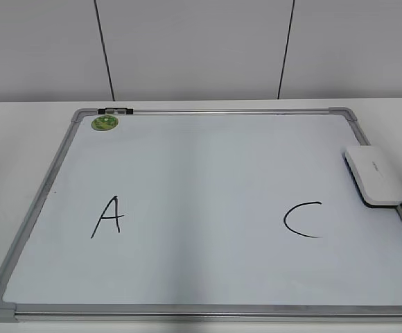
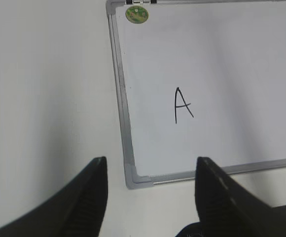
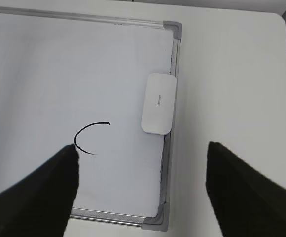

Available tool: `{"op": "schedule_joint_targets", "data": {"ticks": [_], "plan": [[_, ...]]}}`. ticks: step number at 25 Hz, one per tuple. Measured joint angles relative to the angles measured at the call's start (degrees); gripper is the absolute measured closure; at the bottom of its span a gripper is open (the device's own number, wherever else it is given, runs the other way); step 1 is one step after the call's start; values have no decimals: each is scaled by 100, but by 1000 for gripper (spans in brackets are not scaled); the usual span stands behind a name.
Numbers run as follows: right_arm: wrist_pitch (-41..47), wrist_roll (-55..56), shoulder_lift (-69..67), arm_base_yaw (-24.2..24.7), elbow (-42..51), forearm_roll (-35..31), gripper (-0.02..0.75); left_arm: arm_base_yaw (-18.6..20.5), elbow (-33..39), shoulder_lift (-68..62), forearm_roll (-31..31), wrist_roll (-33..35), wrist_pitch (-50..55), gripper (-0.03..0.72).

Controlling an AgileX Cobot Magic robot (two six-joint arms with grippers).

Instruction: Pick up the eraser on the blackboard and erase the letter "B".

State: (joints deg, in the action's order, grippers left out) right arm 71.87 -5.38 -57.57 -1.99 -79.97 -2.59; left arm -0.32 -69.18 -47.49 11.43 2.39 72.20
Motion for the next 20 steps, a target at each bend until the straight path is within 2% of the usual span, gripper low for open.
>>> {"op": "schedule_joint_targets", "data": {"ticks": [6, 15, 20], "plan": [[23, 89, 1418, 0, 1099, 89, 145, -262, 815, 922, -247, -119, 11, 257], [95, 354, 3749, 0, 3238, 435, 145, -308, 1951, 2117, -402, -171, 22, 257], [100, 375, 4468, 0, 3915, 720, 145, -308, 2574, 2465, -627, -180, 22, 258]]}}
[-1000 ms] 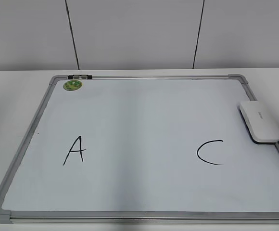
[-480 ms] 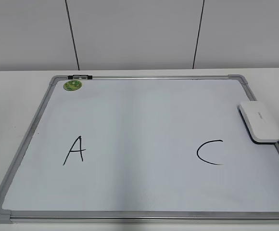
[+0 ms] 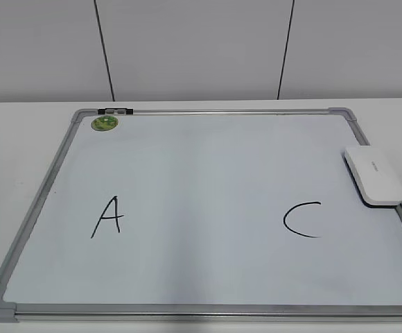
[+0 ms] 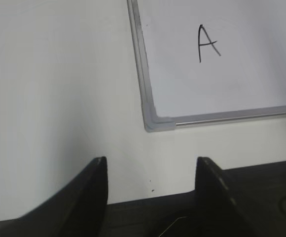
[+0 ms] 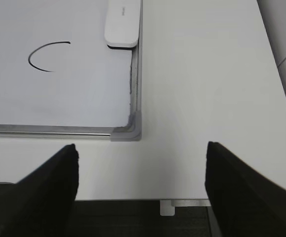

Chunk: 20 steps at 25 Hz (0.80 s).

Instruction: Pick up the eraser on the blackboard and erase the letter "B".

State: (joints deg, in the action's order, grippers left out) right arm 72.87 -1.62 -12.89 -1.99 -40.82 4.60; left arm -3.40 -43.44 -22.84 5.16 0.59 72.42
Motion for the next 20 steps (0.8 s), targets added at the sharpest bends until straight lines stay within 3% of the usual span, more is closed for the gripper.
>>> {"op": "schedule_joint_targets", "data": {"ticks": [12, 20], "plan": [[-133, 0, 296, 0, 1009, 245, 146, 0, 1272, 31, -71, 0, -750, 258], [-584, 11, 296, 0, 1188, 221, 147, 0, 1391, 31, -71, 0, -983, 259]]}}
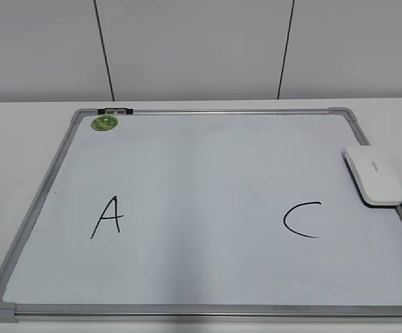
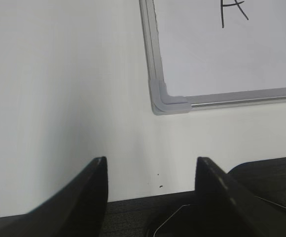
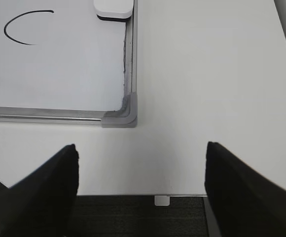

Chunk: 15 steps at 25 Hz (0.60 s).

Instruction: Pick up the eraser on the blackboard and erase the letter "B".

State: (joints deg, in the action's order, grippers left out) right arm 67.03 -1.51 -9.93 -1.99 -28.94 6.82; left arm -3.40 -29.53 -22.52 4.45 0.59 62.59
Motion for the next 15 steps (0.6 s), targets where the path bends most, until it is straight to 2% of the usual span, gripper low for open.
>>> {"op": "schedule_joint_targets", "data": {"ticks": [15], "plan": [[-132, 0, 0, 0, 42, -37, 147, -9, 0, 0, 0, 0, -13, 259]]}}
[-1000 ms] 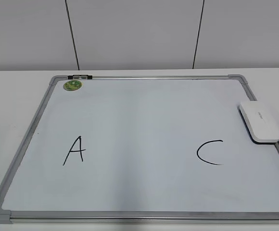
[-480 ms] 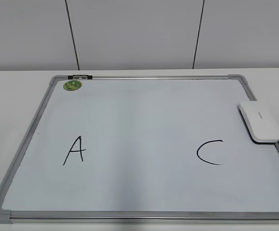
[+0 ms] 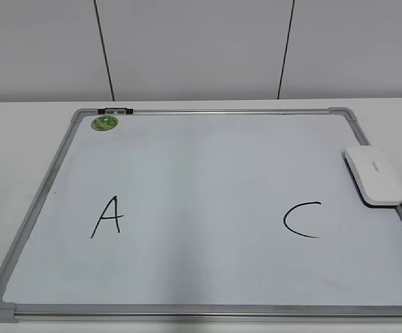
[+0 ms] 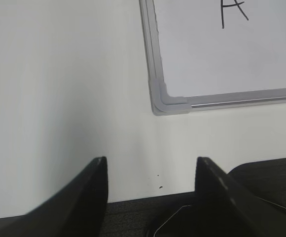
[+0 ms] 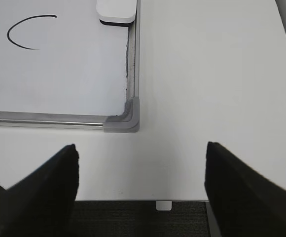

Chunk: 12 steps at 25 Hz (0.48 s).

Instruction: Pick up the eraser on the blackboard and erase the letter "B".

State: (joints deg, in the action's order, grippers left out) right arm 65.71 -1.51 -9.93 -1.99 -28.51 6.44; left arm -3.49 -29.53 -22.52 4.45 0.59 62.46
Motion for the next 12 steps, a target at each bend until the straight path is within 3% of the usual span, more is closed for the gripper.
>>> {"op": "schedule_joint_targets", "data": {"ticks": [12], "plan": [[-14, 0, 237, 74, 0, 0, 147, 0, 0, 809, -9, 0, -12, 259]]}}
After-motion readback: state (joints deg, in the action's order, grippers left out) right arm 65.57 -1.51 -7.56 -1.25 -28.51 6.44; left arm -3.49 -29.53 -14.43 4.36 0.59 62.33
